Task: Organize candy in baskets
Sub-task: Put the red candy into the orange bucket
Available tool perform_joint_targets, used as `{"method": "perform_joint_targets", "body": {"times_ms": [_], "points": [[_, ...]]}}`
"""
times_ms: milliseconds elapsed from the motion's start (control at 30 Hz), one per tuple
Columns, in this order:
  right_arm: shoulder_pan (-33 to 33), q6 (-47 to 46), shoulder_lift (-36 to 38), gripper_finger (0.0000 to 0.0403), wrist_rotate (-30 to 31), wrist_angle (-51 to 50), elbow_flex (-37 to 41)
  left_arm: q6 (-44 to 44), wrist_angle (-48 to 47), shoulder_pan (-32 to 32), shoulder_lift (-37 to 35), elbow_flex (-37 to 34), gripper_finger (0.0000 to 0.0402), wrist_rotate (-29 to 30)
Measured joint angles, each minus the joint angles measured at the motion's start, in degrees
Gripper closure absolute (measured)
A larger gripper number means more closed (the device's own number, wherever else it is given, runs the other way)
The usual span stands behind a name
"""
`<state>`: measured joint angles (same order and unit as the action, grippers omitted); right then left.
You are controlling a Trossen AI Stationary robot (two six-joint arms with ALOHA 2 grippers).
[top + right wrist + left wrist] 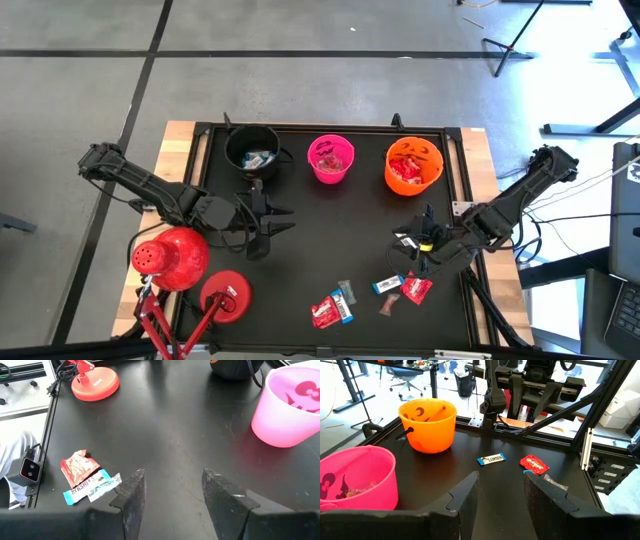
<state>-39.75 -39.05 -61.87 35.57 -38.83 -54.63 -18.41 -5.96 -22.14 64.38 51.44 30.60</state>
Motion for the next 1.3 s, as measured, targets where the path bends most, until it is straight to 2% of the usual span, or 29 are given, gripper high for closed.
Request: {"method": "perform_joint_targets", "body": {"times_ms": [567, 800, 967, 1133, 1300], "points": [[0.0, -0.9, -0.2, 0.0215, -0.4, -0.1, 0.0, 0.0, 0.0, 0.0, 0.0, 0.0, 0.0255, 0.0], [0.0, -1.4, -2.5, 0.0215, -5.3, -0.2, -0.1, 0.0, 0.0, 0.0, 0.0, 0.0, 0.0255, 0.0], [0.0, -1.4, -7.3, 0.0215, -10.2, -0.1, -0.1, 0.0, 0.0, 0.0, 0.0, 0.0, 0.0255, 0.0], [0.3, 0.6, -12.7, 0.0215, -11.2, 1.9, -0.1, 0.0, 0.0, 0.0, 0.0, 0.0, 0.0255, 0.0], [1.7, 3.9, -16.4, 0.0215, -22.5, 10.2, -0.1, 0.0, 0.0, 0.0, 0.0, 0.0, 0.0255, 0.0]]}}
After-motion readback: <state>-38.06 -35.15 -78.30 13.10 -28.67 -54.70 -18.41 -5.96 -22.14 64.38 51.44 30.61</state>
